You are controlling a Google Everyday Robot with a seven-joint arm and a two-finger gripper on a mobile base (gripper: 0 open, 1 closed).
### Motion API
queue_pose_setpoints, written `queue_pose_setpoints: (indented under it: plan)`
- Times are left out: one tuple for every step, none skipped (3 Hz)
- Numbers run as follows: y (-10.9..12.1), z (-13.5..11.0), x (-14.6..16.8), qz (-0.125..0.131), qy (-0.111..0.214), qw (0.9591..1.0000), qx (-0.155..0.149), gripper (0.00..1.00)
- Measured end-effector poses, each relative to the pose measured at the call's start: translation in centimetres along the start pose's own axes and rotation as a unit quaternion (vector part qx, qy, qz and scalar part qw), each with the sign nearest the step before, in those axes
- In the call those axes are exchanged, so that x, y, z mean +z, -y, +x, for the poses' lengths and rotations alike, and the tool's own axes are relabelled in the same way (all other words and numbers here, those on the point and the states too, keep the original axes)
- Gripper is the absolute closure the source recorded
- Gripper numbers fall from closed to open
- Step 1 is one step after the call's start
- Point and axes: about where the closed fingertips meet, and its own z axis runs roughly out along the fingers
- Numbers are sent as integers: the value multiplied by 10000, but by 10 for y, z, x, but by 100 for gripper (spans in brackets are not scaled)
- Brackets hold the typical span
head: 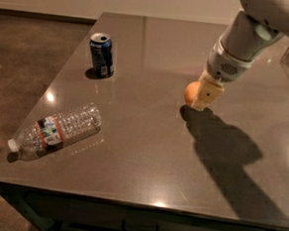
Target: Move orange near pepsi can
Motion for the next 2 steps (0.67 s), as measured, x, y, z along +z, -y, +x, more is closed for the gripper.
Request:
queue_pose_setpoints:
  plan:
    - [28, -26, 4, 54, 104, 9997, 204, 100]
    - [48, -49, 13, 85, 262, 9986, 460, 100]
